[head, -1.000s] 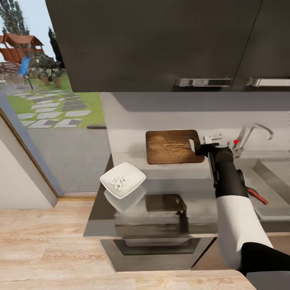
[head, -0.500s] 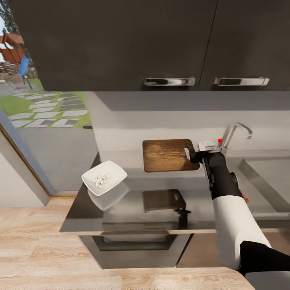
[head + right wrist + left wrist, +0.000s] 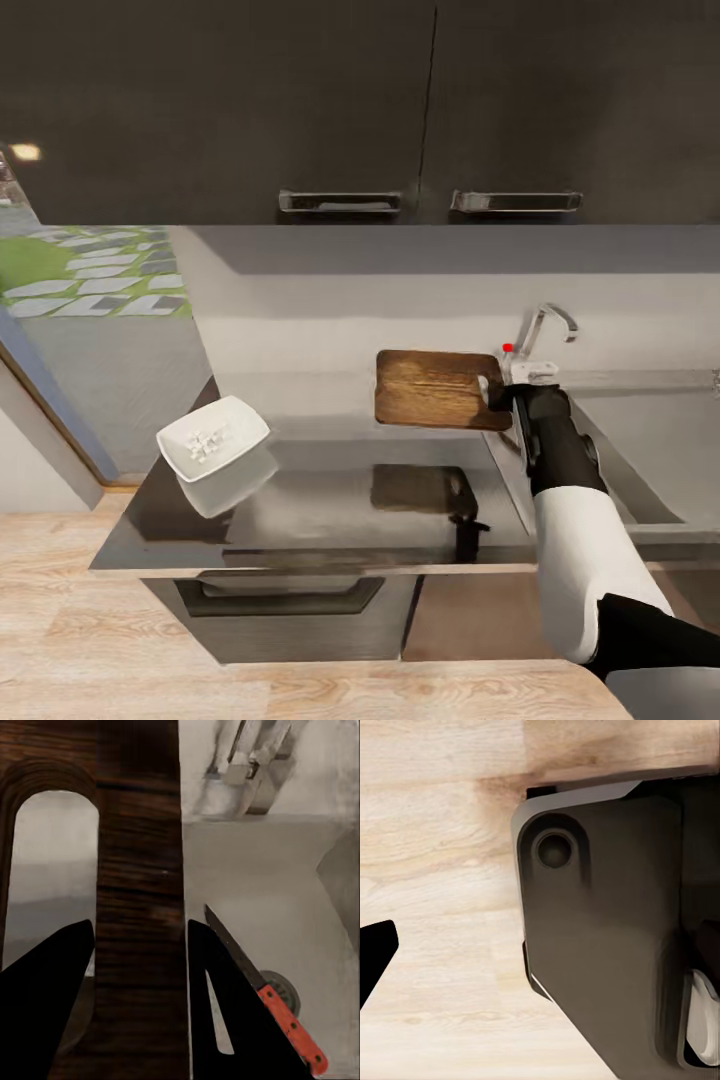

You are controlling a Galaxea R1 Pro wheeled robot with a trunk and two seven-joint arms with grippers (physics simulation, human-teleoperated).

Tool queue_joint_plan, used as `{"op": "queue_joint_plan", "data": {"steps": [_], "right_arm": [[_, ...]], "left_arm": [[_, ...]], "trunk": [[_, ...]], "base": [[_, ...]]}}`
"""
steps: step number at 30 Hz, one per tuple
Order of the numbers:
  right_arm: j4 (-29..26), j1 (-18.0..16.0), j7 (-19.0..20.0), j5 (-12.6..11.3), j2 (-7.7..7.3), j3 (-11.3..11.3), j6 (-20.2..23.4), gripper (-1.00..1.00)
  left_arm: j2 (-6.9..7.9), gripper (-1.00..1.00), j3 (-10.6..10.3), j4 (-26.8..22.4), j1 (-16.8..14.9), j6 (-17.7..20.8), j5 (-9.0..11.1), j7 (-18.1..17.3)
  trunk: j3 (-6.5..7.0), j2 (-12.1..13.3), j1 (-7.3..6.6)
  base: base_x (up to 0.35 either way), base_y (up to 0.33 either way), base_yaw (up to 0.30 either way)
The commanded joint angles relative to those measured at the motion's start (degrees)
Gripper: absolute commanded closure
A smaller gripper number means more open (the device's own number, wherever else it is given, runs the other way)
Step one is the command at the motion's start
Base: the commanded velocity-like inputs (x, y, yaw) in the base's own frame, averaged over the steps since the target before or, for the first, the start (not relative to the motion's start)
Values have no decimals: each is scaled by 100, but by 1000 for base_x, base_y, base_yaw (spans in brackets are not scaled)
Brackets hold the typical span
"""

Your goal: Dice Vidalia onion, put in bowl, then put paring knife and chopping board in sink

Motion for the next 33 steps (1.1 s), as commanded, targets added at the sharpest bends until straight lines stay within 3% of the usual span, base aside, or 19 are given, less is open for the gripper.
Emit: {"op": "queue_joint_plan", "data": {"steps": [1,3,7,10,12,16,20,22,24,28,31,33], "right_arm": [[10,-5,-55,-34,14,-290,-9,100],[28,-5,-187,-39,22,-574,-126,100],[391,-5,-274,-33,25,-675,-206,100],[651,-5,-813,-37,39,-678,-503,100],[953,-5,-1368,-46,77,-679,-816,100],[1222,-5,-1875,-141,126,-695,-1146,100],[1253,-5,-2331,-892,118,-806,-1210,100],[1255,-5,-2730,-1434,103,-1004,-1240,100],[1261,-5,-2975,-1799,97,-1109,-1290,100],[1528,-5,-3275,-1937,107,-1338,-1572,100],[1682,-5,-4083,-1987,134,-1488,-1779,100],[1729,-5,-4531,-2154,231,-1512,-1911,100]], "left_arm": [[-6,-100,-48,28,-11,-43,56,5],[-7,-100,-48,25,-11,-43,68,5],[-7,-100,-47,22,-11,-43,252,13],[-8,-100,-48,28,-11,-43,525,21],[-14,-100,-48,34,-11,-43,703,22],[-23,-100,-48,41,-11,-43,924,23],[-18,-100,-48,36,-11,-43,1214,23],[-19,-100,-48,36,-11,-43,1406,20],[-21,-100,-48,36,-11,-44,1491,16],[-36,-100,-49,34,-11,-50,1519,14],[-37,-100,-48,36,-11,-51,1526,15],[-28,-100,-48,33,-11,-51,1535,15]], "trunk": [[-12,-13,3],[-12,-13,3],[-12,-13,3],[-12,-13,3],[-12,-13,3],[-12,-13,3],[-12,-13,3],[-12,-13,3],[-12,-13,3],[-12,-13,3],[-12,-13,3],[-12,-13,3]], "base": [[0,-327,0],[0,-327,0],[0,-328,0],[0,-330,0],[0,-331,0],[0,-331,0],[0,-308,0],[0,-96,0],[0,-25,0],[0,-4,0],[0,0,0],[0,0,0]]}}
